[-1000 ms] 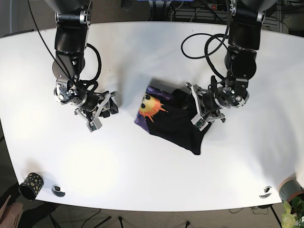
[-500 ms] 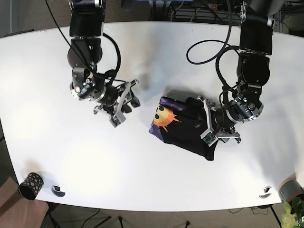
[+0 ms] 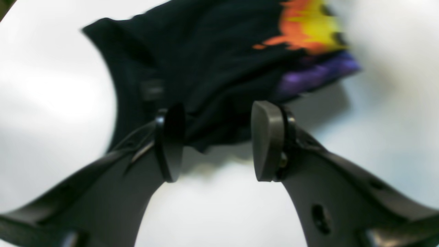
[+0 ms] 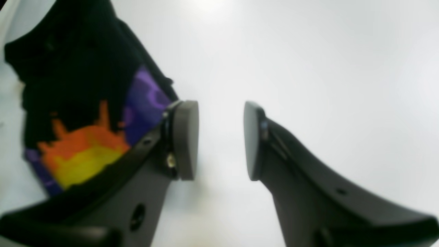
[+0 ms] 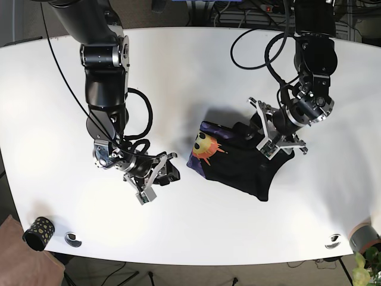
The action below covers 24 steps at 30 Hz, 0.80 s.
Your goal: Fold the T-shirt properly
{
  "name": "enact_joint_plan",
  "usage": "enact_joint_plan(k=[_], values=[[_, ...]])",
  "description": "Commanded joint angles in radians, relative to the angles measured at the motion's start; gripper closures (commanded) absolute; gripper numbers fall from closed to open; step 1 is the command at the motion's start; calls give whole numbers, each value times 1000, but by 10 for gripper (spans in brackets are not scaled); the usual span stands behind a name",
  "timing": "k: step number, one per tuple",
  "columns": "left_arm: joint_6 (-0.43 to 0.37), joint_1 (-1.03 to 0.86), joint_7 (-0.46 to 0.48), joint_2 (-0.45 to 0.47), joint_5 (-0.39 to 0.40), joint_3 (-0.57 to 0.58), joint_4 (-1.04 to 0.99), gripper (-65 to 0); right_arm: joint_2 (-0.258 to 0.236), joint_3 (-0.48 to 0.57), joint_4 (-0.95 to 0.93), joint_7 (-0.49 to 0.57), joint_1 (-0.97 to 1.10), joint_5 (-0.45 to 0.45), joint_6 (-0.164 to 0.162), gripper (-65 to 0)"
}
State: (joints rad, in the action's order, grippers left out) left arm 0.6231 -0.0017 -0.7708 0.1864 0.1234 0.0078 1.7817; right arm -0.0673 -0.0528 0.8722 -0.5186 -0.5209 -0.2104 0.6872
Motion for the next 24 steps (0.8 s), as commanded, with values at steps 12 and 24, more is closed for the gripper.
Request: enact_joint_plan(k=[12,24], values=[[-4,-62,15,-15,6,-21,105,-288,44,215,-83,186,-3,-31,11,-201],[-12,21,15,-15,-1,-200,73,-292,51,360,284,-1,233,-33,11,-201]])
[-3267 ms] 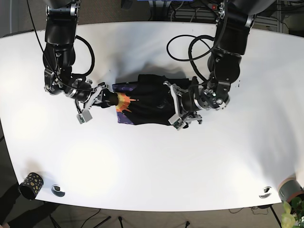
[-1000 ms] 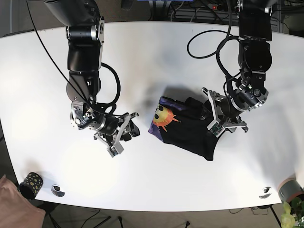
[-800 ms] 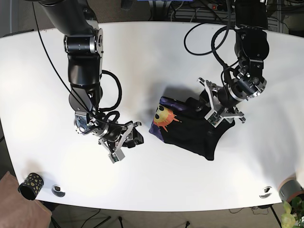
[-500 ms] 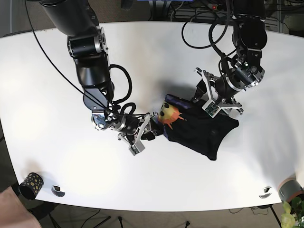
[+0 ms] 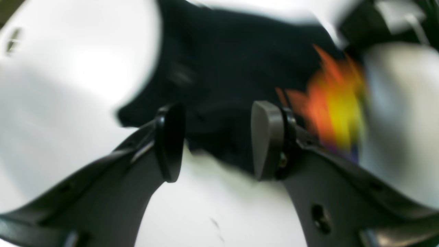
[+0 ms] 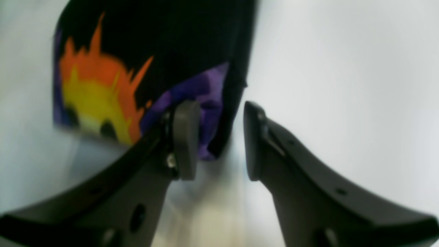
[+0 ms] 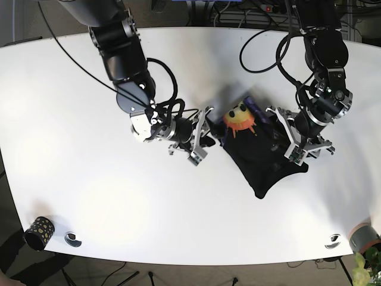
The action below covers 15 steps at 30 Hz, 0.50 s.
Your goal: Fold the T-shirt properly
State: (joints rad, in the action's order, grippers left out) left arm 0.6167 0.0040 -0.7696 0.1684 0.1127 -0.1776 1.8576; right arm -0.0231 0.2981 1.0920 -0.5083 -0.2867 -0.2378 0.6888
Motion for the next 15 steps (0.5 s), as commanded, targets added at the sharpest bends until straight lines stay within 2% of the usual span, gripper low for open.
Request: enact_joint_plan(k=[1,4,10,12,15], values=[[-5,24,14,3,9,-24,-14,-292,21,23,93,-28,19,-5,9,-201],[-7,54,14,3,8,-35,-54,-293,58,54,196,-85,80,-5,9,-201],[-8,81,14,0,8,-30,-98,-297,67,91,363,-158,145,-5,9,-201],[-25,81,14,-19,8,-30,-114,-326,67,74,394,-175,148,-5,9,-201],[-97,81,17,-42,8,-24,-128,-414,61,-1,403,-201,149,-5,9,-201]])
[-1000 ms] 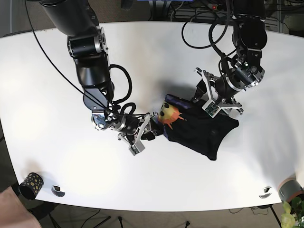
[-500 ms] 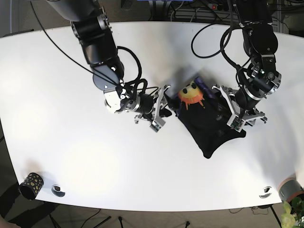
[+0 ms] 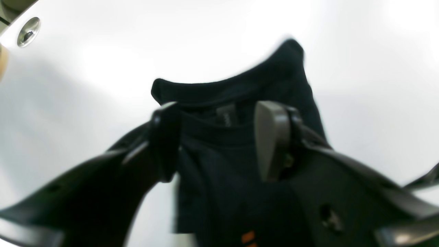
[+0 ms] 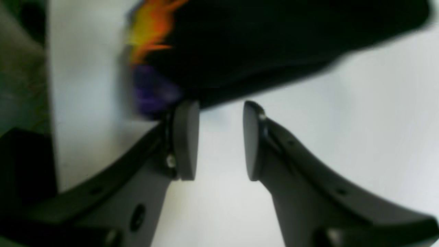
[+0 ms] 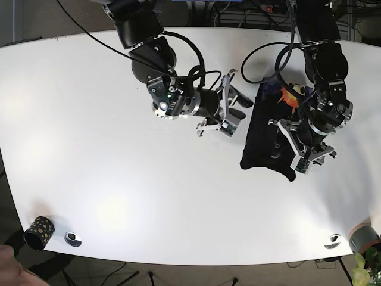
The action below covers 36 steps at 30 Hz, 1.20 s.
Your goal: Fold the T-shirt properly
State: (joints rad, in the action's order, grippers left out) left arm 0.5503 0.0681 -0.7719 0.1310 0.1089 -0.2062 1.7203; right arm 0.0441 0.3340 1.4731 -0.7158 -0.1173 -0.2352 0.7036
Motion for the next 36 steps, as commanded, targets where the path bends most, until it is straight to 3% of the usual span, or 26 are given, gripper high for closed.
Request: enact_joint_plan(k=[1,5,13,17,25,36], values=[[-52,17,19,-4,12,17,10,-433,-8,-63,22,2,-20,-8,-5,-201],[-120,16,21,-8,13,81,11,-465,-10,-163,22,-1,-25,-10,-5,-201],[-129,-38,24,-8,13,106,4,-465,-33,-269,18,-29,-26,-10,-5,-201],[-129,-100,75,-3,12,87,-29,-465,-34,-307,18,-32,-25,-10,-5,-201],[-126,-155,136,28,13,89,-237,-465,-36,-344,22,-32,-26,-10,-5,-201],[-123,-95,141,235,21,84,-489,-465,-36,-344,24,-32,-28,-10,-5,-201]])
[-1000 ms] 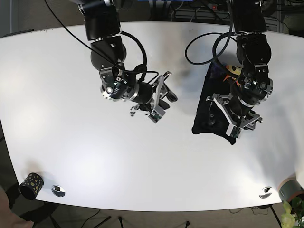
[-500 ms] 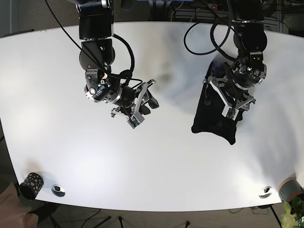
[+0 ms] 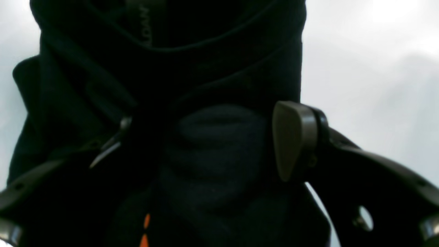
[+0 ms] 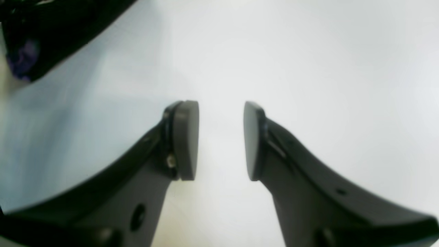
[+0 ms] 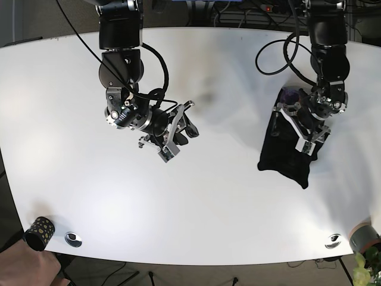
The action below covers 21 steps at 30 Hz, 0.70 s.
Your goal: Fold the T-shirt properly
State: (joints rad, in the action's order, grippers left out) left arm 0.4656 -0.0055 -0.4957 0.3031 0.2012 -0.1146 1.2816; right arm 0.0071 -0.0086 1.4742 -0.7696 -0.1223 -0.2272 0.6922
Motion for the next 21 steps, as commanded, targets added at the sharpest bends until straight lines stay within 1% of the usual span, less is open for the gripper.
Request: enact_joint_plan(k=[1,3,6,7,9,11,13,16,21], values=[[-38,-20,-136,83,-72,-7,-66,-465,1,-1,23,22,-23,-18,6,-201],[-38,2,-134,137,-72,-7,-101,-465,-5,-1,29,22,-21,-18,6,-201],[-31,34,-134,215,-72,-7,-182,-465,-29,-1,70,22,-15,-18,6,-201],[-23,40,-134,235,-72,-7,-210,-465,-32,-1,79,22,-15,-18,6,-201],[17,62,-130,290,-72,-7,-283,-465,-34,-1,102,22,-14,-16,6,-201],[57,75,-105,334,-72,-7,-340,-465,-43,-1,125,20,-12,-11,6,-201],[94,80,-47,391,-72,-7,-417,-465,-68,-1,150,20,-3,-16,6,-201],[103,81,16,454,-73,-7,-511,-465,-78,-3,181,20,2,-16,6,-201],[103,83,56,520,-73,-7,-577,-465,-111,-4,219,20,34,-16,6,-201]])
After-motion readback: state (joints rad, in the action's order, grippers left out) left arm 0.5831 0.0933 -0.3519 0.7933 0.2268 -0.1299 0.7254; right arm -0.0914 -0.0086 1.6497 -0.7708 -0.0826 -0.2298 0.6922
